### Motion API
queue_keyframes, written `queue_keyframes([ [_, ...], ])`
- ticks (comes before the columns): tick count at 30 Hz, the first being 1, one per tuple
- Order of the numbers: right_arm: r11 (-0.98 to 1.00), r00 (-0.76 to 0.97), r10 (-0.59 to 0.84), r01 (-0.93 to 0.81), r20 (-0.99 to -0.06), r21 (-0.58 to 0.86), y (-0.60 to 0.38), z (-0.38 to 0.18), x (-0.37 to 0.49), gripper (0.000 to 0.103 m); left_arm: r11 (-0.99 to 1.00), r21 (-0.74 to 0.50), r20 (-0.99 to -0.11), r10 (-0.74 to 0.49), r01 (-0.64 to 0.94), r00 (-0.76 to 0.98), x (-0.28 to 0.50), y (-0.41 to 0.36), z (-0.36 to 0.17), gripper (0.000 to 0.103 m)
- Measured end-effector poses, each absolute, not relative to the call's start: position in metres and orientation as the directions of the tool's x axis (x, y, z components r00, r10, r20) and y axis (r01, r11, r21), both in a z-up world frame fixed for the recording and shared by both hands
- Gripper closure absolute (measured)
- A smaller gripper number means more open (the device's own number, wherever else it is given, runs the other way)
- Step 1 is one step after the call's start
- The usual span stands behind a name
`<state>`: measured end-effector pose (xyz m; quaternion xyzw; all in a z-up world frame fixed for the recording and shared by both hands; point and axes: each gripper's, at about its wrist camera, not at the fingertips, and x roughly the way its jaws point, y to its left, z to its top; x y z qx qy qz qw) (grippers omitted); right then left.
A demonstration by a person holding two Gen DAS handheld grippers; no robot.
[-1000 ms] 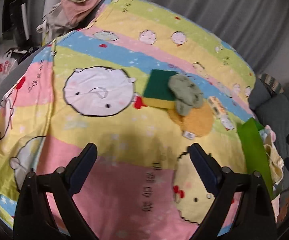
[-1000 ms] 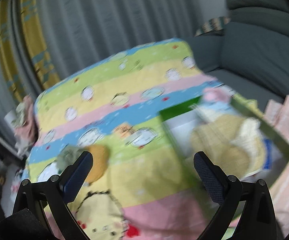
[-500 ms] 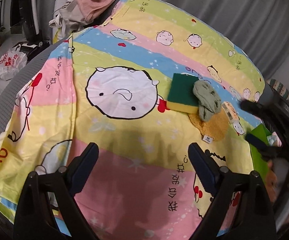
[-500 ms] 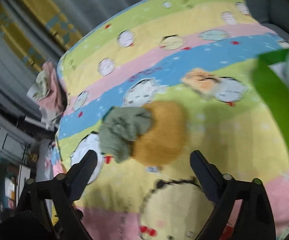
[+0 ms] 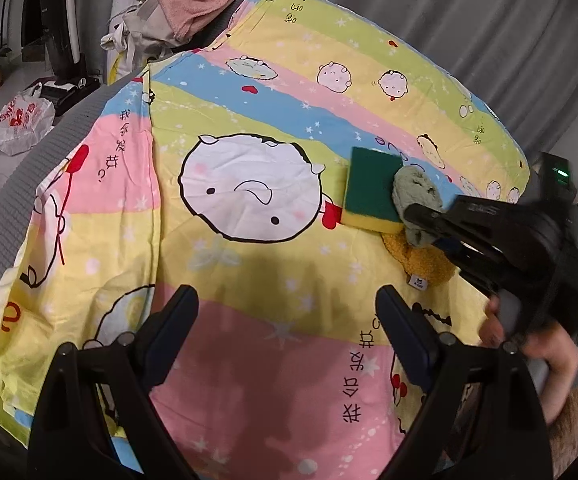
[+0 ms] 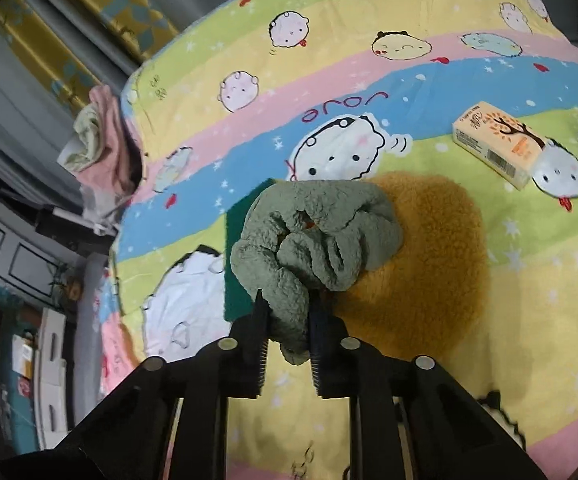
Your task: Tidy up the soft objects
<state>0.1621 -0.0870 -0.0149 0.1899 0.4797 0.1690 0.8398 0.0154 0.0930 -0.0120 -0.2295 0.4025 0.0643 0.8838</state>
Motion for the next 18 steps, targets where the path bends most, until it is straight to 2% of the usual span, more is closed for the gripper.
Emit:
queue_keyframes([
  [7, 0.857, 0.523, 0.511, -0.257, -0.682, 0.446, -0.101, 0.026, 0.097, 0.086, 0.882, -0.379, -0.735, -0.103, -0.28, 0.671, 0.017, 0.09, -0.011, 0.014],
  [13, 0.899, 0.47, 0.433, -0.285, -0.769, 0.331, -0.116, 0.011, 0.049, 0.086, 0.876, -0.4, -0.738, -0.134, -0.269, 0.662, 0.018, 0.085, -0.013, 0.014],
  [18, 0.913, 0.347, 0.4, -0.232, -0.848, 0.336, -0.129, -0.025, 0.044, 0.086, 0.876, -0.416, -0.744, -0.175, -0.243, 0.645, 0.018, 0.075, -0.018, 0.015],
])
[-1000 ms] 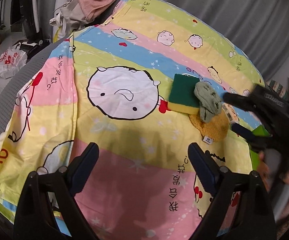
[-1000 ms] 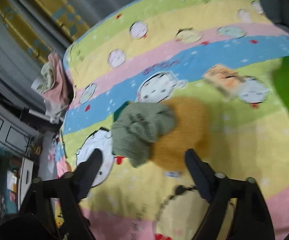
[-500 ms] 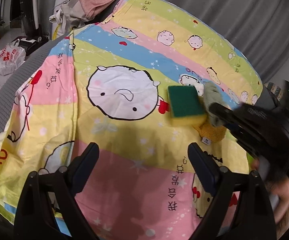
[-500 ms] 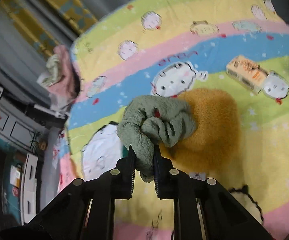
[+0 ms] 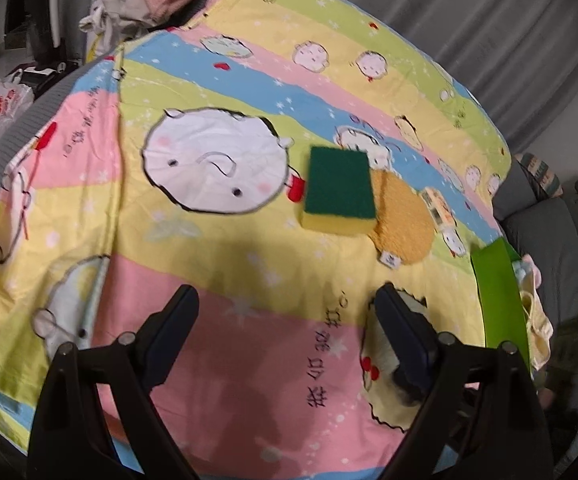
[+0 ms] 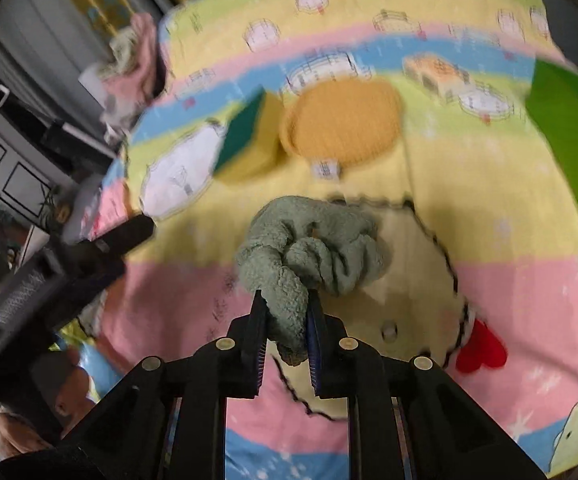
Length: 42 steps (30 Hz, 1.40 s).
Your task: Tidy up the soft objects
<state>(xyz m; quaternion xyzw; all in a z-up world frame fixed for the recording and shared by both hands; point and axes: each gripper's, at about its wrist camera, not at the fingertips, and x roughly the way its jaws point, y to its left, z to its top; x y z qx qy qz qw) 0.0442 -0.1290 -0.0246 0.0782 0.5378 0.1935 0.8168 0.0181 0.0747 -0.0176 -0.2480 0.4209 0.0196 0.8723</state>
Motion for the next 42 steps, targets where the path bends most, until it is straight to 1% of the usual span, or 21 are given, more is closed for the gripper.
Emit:
queue_keyframes([
  [1, 0.912, 0.321, 0.403, -0.212, -0.857, 0.35, -0.134, -0.03, 0.046, 0.086, 0.879, -0.417, -0.746, -0.184, -0.232, 0.64, 0.018, 0.071, -0.019, 0.016],
  [2, 0.91, 0.309, 0.411, -0.2, -0.858, 0.364, -0.138, -0.032, 0.047, 0.082, 0.882, -0.418, -0.747, -0.196, -0.22, 0.635, 0.018, 0.067, -0.02, 0.017],
  [4, 0.903, 0.294, 0.427, -0.183, -0.855, 0.388, -0.149, -0.031, 0.049, 0.066, 0.887, -0.42, -0.752, -0.222, -0.191, 0.621, 0.019, 0.059, -0.023, 0.02],
  [5, 0.9, 0.294, 0.435, -0.177, -0.851, 0.399, -0.154, -0.029, 0.05, 0.048, 0.888, -0.425, -0.753, -0.239, -0.175, 0.614, 0.02, 0.055, -0.024, 0.02],
  [6, 0.894, 0.299, 0.447, -0.173, -0.843, 0.412, -0.16, -0.026, 0.051, 0.035, 0.888, -0.432, -0.754, -0.259, -0.159, 0.603, 0.02, 0.05, -0.026, 0.021],
  [7, 0.888, 0.31, 0.46, -0.175, -0.832, 0.425, -0.167, -0.022, 0.052, 0.032, 0.887, -0.439, -0.755, -0.276, -0.145, 0.595, 0.021, 0.047, -0.027, 0.021],
  [11, 0.868, 0.358, 0.493, -0.139, -0.793, 0.476, -0.191, -0.011, 0.059, 0.03, 0.887, -0.446, -0.762, -0.304, -0.123, 0.572, 0.022, 0.037, -0.033, 0.023],
  [16, 0.816, 0.334, 0.572, -0.146, -0.749, 0.559, -0.191, -0.018, 0.073, 0.03, 0.885, -0.461, -0.776, -0.363, -0.071, 0.516, 0.023, 0.017, -0.042, 0.03],
  [19, 0.822, 0.326, 0.568, -0.176, -0.756, 0.542, -0.173, -0.024, 0.08, 0.03, 0.888, -0.458, -0.788, -0.379, -0.05, 0.486, 0.023, 0.005, -0.048, 0.03],
  [22, 0.832, 0.298, 0.554, -0.182, -0.777, 0.524, -0.159, -0.037, 0.088, 0.03, 0.906, -0.421, -0.797, -0.348, -0.042, 0.493, 0.024, -0.003, -0.051, 0.03],
  [23, 0.832, 0.287, 0.555, -0.176, -0.781, 0.527, -0.156, -0.041, 0.09, 0.031, 0.909, -0.415, -0.797, -0.344, -0.036, 0.497, 0.024, -0.005, -0.051, 0.031],
  [24, 0.831, 0.278, 0.556, -0.172, -0.783, 0.529, -0.155, -0.044, 0.091, 0.035, 0.909, -0.415, -0.795, -0.345, -0.033, 0.499, 0.025, -0.006, -0.052, 0.032],
  [26, 0.831, 0.286, 0.556, -0.178, -0.781, 0.527, -0.153, -0.047, 0.093, 0.04, 0.911, -0.411, -0.793, -0.342, -0.027, 0.504, 0.026, -0.008, -0.053, 0.045],
  [27, 0.831, 0.287, 0.557, -0.186, -0.78, 0.525, -0.151, -0.047, 0.093, 0.044, 0.916, -0.401, -0.794, -0.333, -0.025, 0.509, 0.027, -0.009, -0.053, 0.049],
  [28, 0.826, 0.277, 0.563, -0.192, -0.778, 0.53, -0.149, -0.048, 0.094, 0.047, 0.92, -0.392, -0.794, -0.326, -0.023, 0.514, 0.028, -0.01, -0.054, 0.056],
  [29, 0.817, 0.261, 0.577, -0.196, -0.774, 0.543, -0.146, -0.051, 0.094, 0.055, 0.923, -0.383, -0.793, -0.318, -0.02, 0.52, 0.03, -0.012, -0.054, 0.064],
  [30, 0.812, 0.252, 0.584, -0.198, -0.772, 0.549, -0.144, -0.054, 0.095, 0.063, 0.925, -0.379, -0.793, -0.316, -0.016, 0.521, 0.033, -0.013, -0.054, 0.066],
  [33, 0.796, 0.268, 0.606, -0.184, -0.749, 0.577, -0.149, -0.056, 0.096, 0.073, 0.929, -0.37, -0.798, -0.318, 0.001, 0.512, 0.039, -0.018, -0.054, 0.072],
  [35, 0.779, 0.27, 0.627, -0.187, -0.731, 0.599, -0.153, -0.053, 0.094, 0.075, 0.938, -0.345, -0.797, -0.306, 0.024, 0.52, 0.039, -0.026, -0.05, 0.077],
  [37, 0.78, 0.294, 0.625, -0.195, -0.723, 0.595, -0.159, -0.044, 0.09, 0.075, 0.944, -0.324, -0.791, -0.302, 0.054, 0.531, 0.04, -0.036, -0.044, 0.079],
  [42, 0.756, 0.407, 0.643, -0.198, -0.649, 0.624, -0.19, -0.009, 0.083, 0.075, 0.946, -0.291, -0.726, -0.315, 0.143, 0.611, 0.04, -0.065, -0.007, 0.08],
])
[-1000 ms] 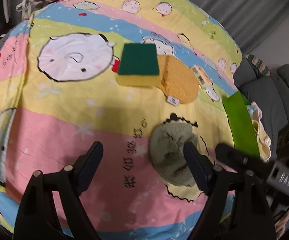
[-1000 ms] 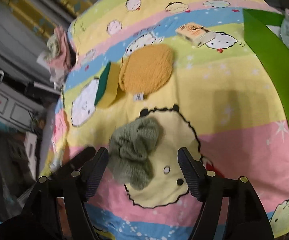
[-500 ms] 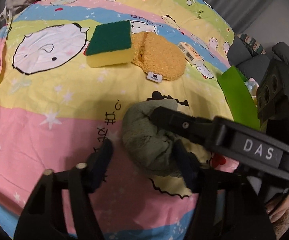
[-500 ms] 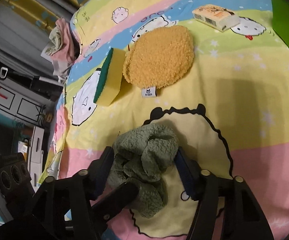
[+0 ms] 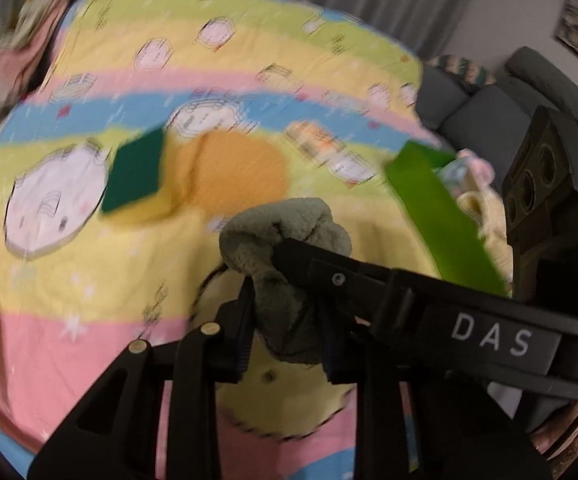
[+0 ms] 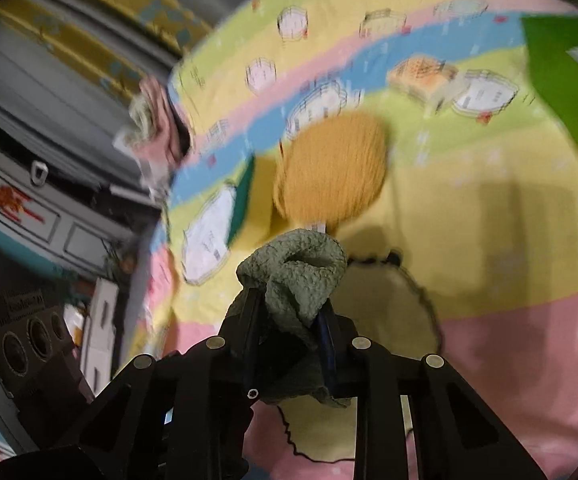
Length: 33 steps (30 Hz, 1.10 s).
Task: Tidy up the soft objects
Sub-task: 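Carry the grey-green cloth into the green box and release it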
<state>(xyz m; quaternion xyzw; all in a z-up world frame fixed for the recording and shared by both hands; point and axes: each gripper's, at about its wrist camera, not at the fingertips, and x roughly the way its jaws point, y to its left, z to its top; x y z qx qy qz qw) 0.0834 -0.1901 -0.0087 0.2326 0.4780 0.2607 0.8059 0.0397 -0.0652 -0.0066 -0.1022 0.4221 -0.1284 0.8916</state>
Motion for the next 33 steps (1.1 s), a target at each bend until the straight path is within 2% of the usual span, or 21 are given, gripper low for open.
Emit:
queue_keyframes([
  [8, 0.792, 0.639, 0.522, -0.117, -0.565, 0.599, -0.284, 0.05, 0.073, 0.075, 0.893, -0.247, -0.619, -0.444, 0.376, 0.648, 0.059, -0.154, 0.044, 0.079],
  [12, 0.815, 0.718, 0.418, -0.025, -0.556, 0.58, -0.332, 0.061, 0.072, 0.075, 0.866, -0.214, -0.617, -0.479, 0.452, 0.624, 0.075, -0.199, 0.053, 0.079],
  [16, 0.801, 0.746, 0.379, 0.032, -0.548, 0.598, -0.367, 0.062, 0.077, 0.075, 0.837, -0.206, -0.621, -0.512, 0.506, 0.594, 0.09, -0.235, 0.053, 0.079],
  [25, 0.822, 0.73, 0.289, 0.142, -0.619, 0.551, -0.402, 0.042, 0.098, 0.075, 0.81, -0.23, -0.665, -0.536, 0.54, 0.52, 0.122, -0.268, 0.029, 0.079],
  [33, 0.839, 0.67, 0.258, 0.202, -0.696, 0.505, -0.407, 0.016, 0.115, 0.075, 0.821, -0.221, -0.729, -0.498, 0.526, 0.47, 0.142, -0.284, 0.002, 0.08],
])
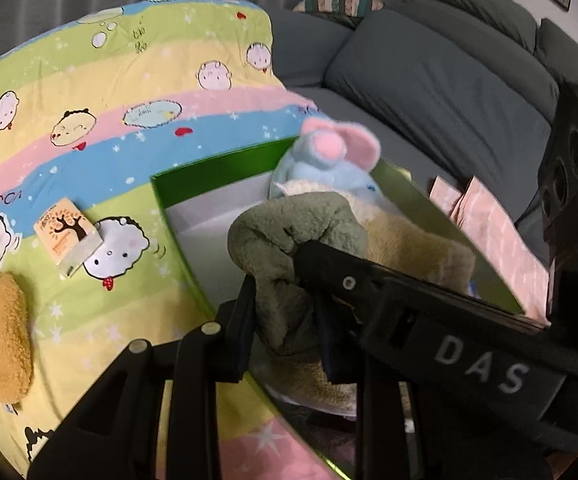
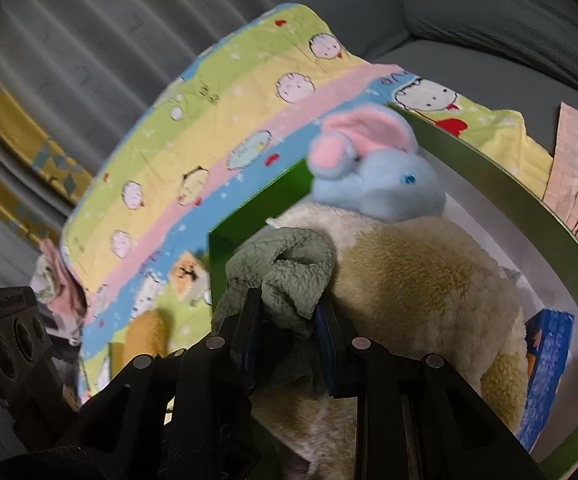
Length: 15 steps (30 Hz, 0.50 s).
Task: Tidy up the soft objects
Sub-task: 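Carry the grey-green cloth into the green box and release it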
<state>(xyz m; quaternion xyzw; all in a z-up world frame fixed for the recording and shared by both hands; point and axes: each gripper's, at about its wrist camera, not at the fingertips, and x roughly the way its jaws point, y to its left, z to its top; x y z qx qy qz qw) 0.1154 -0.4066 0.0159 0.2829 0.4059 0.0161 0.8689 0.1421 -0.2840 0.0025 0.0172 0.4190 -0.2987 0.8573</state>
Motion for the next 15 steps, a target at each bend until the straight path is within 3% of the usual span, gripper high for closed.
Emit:
queue_keyframes([
  [6, 0.842, 0.655, 0.23, 0.238, -0.72, 0.484, -0.41, 0.01, 0.116, 0.075, 0.834, -0.166, -0.748, -0.454, 0.526, 0.484, 0.136, -0.295, -0.001, 0.079],
  [9, 0.834, 0.658, 0.234, 0.242, -0.715, 0.496, -0.412, 0.012, 0.112, 0.075, 0.827, -0.217, -0.74, -0.486, 0.519, 0.465, 0.132, -0.289, 0.002, 0.076],
  [12, 0.82, 0.677, 0.238, 0.244, -0.697, 0.517, -0.415, 0.019, 0.107, 0.075, 0.831, -0.235, -0.725, -0.496, 0.505, 0.478, 0.124, -0.281, 0.012, 0.059],
  [13, 0.815, 0.689, 0.233, 0.247, -0.687, 0.524, -0.416, 0.022, 0.104, 0.072, 0.831, -0.235, -0.715, -0.499, 0.504, 0.49, 0.121, -0.278, 0.016, 0.046],
  [14, 0.812, 0.699, 0.225, 0.251, -0.679, 0.527, -0.417, 0.025, 0.101, 0.063, 0.83, -0.235, -0.706, -0.503, 0.505, 0.499, 0.117, -0.275, 0.02, 0.033],
  [15, 0.807, 0.711, 0.22, 0.252, -0.668, 0.533, -0.418, 0.028, 0.098, 0.053, 0.831, -0.232, -0.694, -0.505, 0.506, 0.512, 0.112, -0.271, 0.026, 0.029],
])
